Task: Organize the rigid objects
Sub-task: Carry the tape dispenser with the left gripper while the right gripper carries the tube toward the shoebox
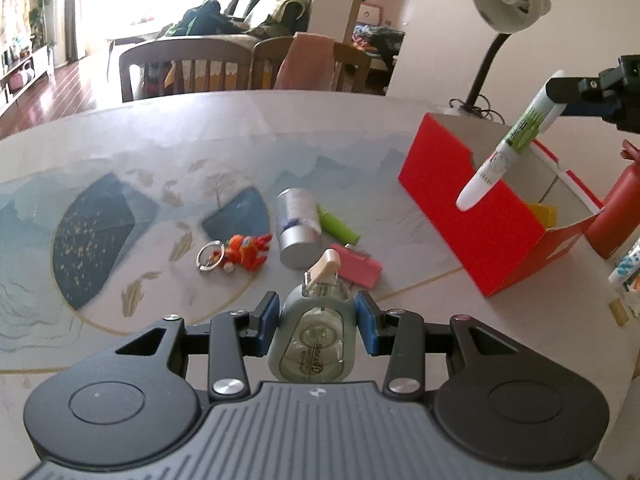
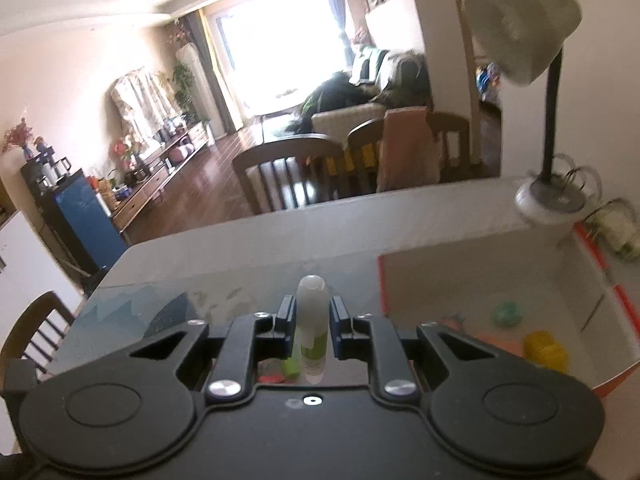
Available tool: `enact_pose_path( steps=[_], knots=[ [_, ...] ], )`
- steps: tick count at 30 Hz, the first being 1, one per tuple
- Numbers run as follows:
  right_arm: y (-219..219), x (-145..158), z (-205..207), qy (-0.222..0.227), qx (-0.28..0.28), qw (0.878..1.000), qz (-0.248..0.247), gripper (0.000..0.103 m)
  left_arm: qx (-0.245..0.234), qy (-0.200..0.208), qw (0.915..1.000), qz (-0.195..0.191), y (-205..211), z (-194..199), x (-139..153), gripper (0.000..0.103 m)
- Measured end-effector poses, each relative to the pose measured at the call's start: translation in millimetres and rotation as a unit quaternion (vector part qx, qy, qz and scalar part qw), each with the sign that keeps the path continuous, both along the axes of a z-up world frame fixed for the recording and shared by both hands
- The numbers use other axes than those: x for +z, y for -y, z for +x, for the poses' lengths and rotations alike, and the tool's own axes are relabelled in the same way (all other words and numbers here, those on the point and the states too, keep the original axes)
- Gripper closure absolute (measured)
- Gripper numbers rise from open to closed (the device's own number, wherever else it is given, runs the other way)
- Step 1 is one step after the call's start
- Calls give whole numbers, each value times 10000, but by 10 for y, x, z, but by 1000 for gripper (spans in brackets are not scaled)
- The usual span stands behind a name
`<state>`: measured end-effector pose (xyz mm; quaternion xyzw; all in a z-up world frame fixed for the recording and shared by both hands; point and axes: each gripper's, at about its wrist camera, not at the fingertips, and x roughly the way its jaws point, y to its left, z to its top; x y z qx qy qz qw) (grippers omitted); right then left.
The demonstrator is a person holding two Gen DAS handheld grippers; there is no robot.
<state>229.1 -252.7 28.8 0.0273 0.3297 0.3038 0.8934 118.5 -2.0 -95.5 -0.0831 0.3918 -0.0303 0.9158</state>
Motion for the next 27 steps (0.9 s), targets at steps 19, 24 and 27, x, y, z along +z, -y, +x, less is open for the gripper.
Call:
enact_pose_path(
  steps=[19, 24, 27],
  knots=[
    [854, -251, 404, -150, -961, 9918, -834, 87, -1074, 294, 9926, -480, 919, 674, 764, 63],
    [1019, -396, 422, -308, -1021, 9892, -1008, 87, -1322, 265, 9894, -546, 1264, 948, 843, 63],
    [1075, -455, 417, -365, -1000, 9892, -1005, 87, -1369, 236, 9889, -529, 1434, 1112, 849, 63]
  ],
)
